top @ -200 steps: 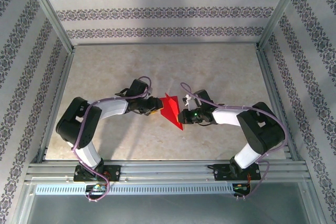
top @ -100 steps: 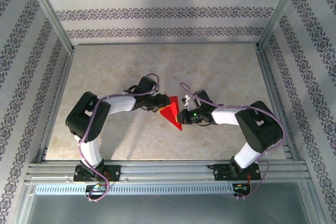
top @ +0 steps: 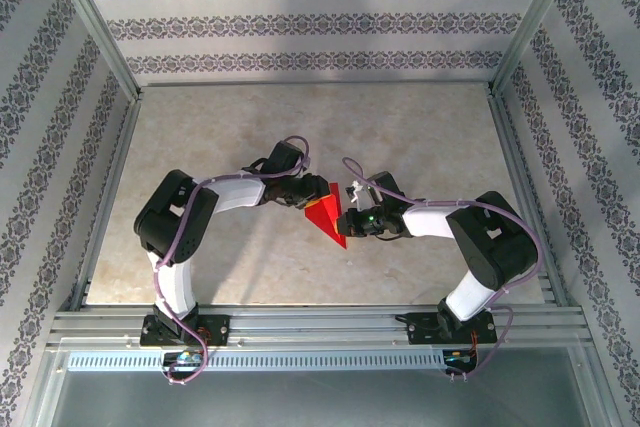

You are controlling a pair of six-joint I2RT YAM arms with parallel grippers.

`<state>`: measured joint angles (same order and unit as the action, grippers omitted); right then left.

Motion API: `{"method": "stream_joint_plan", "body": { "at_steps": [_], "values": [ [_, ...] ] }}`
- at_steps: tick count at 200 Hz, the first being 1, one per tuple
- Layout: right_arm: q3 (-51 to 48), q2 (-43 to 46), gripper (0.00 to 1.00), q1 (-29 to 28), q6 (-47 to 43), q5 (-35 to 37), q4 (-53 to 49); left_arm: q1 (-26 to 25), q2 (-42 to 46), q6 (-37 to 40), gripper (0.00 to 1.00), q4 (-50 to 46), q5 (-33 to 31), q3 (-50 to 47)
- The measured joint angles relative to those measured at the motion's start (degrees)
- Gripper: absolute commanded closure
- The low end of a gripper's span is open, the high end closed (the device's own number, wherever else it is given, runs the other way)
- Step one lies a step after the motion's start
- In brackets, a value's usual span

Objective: Fold a paper plane with a square sheet of paper (fold left side to right side)
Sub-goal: Fourth fold the wing at the center of the table.

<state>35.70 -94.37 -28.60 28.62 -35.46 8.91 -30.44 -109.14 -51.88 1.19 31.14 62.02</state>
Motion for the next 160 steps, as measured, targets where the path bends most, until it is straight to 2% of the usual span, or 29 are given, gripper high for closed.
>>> {"method": "stream_joint_plan", "body": {
  "at_steps": [54, 160],
  "values": [
    [0.0, -0.24, 0.89, 0.0, 0.17, 0.0, 0.28, 0.0, -0.87, 0.42, 0.57, -0.94, -0.48, 0.26],
    [0.0, 0.26, 0.7, 0.31, 1.73, -0.02, 0.59, 0.0, -1.79, 1.75, 0.57, -3.13, -2.49, 1.18]
  ]
}}
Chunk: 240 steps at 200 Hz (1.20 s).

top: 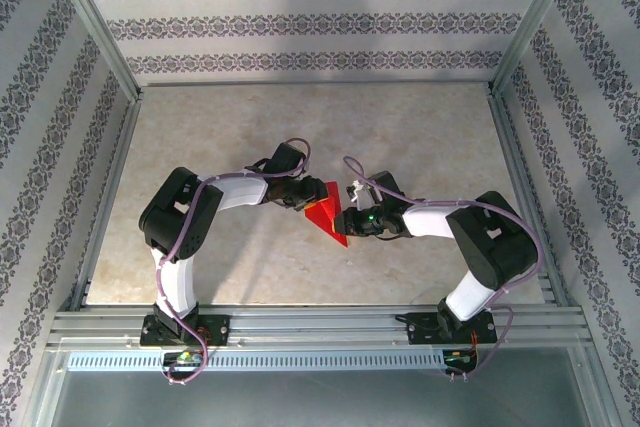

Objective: Fold a paper plane with a square sheet of paper (fold left side to right side)
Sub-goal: Fourth fold the wing at the center of the table.

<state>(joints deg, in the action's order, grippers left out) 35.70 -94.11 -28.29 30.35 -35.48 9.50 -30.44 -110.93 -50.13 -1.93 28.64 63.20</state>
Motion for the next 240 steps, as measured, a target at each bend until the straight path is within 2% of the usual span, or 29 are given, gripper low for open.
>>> {"method": "stream_joint_plan", "body": {
  "at_steps": [36, 68, 109, 199, 240],
  "values": [
    [0.0, 3.15, 0.59, 1.64, 1.01, 0.0, 0.02, 0.0, 0.0, 0.2, 0.57, -0.22, -0.22, 0.11],
    [0.07, 6.01, 0.56, 4.9, 1.22, -0.17, -0.09, 0.0, -0.02, 0.2, 0.57, -0.26, -0.35, 0.26],
    [2.08, 4.61, 0.59, 7.82, 1.29, -1.51, -1.36, 0.0, -0.57, 0.37, 0.57, -0.55, -0.39, 0.9],
    [6.97, -5.44, 0.6, 5.75, 5.64, -5.35, 0.66, -0.26, -0.57, 0.44, 0.57, -0.55, -0.44, 0.92],
    [7.85, -7.02, 0.65, 5.14, 7.06, -6.03, 2.12, -0.26, -0.59, 0.42, 0.58, -0.55, -0.44, 0.92]
  ]
}}
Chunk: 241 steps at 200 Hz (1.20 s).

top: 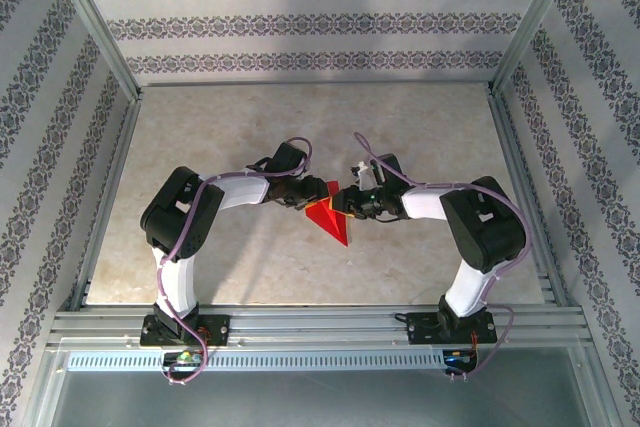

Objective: Fold a paper plane with a square sheet of paper (fold left side to right side)
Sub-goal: Fourth fold the wing at the center of the table.

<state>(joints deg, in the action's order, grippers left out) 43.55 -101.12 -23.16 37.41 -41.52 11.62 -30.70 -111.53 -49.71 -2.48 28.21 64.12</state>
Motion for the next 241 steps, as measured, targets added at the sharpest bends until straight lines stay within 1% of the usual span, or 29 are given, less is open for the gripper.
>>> {"method": "stream_joint_plan", "body": {
  "at_steps": [26, 89, 117, 241],
  "values": [
    [0.02, -0.24, 0.7, 0.02, 0.24, 0.02, 0.33, 0.0, 0.0, 0.02, 0.57, 0.0, 0.0, 0.02],
    [0.11, -0.31, 0.89, 0.07, 0.76, 0.02, 0.66, 0.0, -0.02, 0.04, 0.57, 0.0, 0.0, 0.04],
    [0.24, -0.31, 0.96, 0.15, 0.83, 0.07, 0.5, 0.0, -0.02, 0.07, 0.57, 0.0, 0.0, 0.04],
    [1.11, -0.31, 0.98, 0.17, -1.18, 4.28, -3.45, 0.0, -0.09, 0.48, 0.57, -0.13, 0.0, 0.24]
  ]
}}
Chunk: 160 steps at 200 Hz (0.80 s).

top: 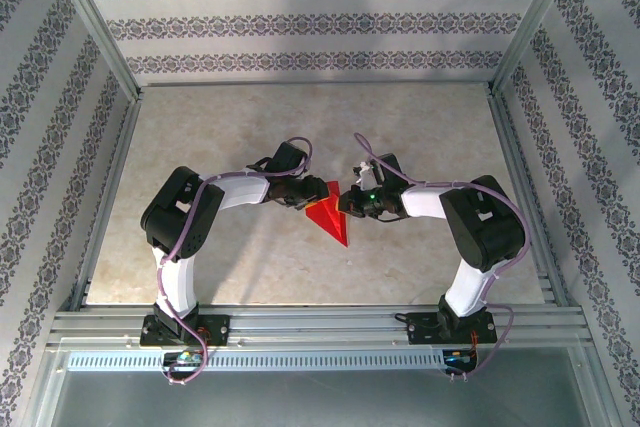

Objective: Fold a paper plane with a square sheet of paper (fold left side to right side)
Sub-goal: Fourth fold the wing at the center of the table.

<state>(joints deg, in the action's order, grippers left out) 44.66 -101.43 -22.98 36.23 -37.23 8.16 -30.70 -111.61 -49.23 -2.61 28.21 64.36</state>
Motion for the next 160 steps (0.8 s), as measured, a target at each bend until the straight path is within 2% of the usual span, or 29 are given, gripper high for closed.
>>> {"method": "stream_joint_plan", "body": {
  "at_steps": [160],
  "values": [
    [0.7, -1.62, 0.98, 0.37, -1.57, 2.03, -1.55, 0.0, -0.04, 0.42, 0.57, 0.0, 0.02, 0.07]
  ]
}}
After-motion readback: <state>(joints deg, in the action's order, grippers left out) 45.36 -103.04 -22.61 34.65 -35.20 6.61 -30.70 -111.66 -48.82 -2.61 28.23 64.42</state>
